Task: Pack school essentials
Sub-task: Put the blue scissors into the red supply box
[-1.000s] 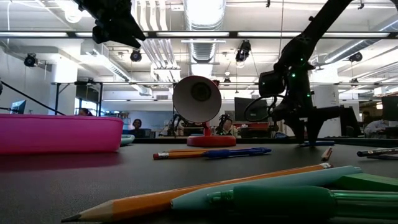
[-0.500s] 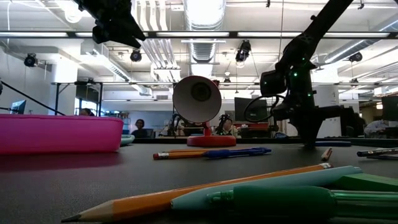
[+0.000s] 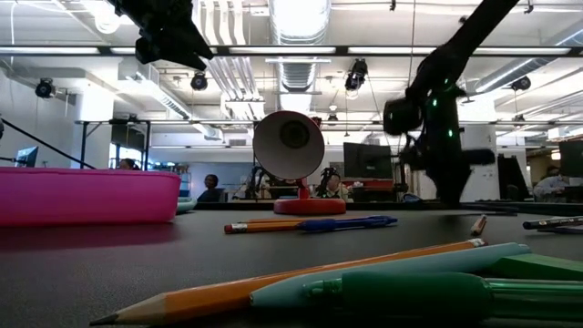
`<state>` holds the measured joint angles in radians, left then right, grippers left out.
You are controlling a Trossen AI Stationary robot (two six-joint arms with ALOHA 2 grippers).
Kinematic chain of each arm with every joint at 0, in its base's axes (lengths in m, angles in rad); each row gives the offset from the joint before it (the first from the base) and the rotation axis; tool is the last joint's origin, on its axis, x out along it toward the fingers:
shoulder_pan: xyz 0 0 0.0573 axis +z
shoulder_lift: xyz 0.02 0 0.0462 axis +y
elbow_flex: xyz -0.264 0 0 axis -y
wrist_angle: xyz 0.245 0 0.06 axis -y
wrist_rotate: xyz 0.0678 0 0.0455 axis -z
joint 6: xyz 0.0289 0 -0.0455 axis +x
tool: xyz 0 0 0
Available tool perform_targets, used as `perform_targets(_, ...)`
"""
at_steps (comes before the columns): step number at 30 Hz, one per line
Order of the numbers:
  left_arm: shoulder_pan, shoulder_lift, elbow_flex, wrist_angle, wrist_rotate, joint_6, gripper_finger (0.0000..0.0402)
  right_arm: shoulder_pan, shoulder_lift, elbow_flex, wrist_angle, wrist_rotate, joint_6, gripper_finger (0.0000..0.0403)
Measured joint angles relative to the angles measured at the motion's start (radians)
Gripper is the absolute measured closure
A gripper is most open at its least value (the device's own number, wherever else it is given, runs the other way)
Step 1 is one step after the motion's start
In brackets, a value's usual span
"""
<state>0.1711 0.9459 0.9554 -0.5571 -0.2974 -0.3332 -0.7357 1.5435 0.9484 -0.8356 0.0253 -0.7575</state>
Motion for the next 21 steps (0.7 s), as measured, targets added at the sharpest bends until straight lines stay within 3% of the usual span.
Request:
perform_targets(9,0.000,0.000,0.000,0.016,0.001,0.000,0.0242,0.009,-0.185,0.001,0.028,-0.200,0.326,0.0355)
perform_targets(17,0.000,0.000,0.000,0.154,0.004,0.079,0.0242,0.044,-0.358,0.027,0.106,-0.217,0.624,0.0355)
perform_targets(21,0.000,0.000,0.000,0.267,0.004,0.170,0.0242,0.076,-0.438,0.036,0.266,-0.207,0.767,0.0355)
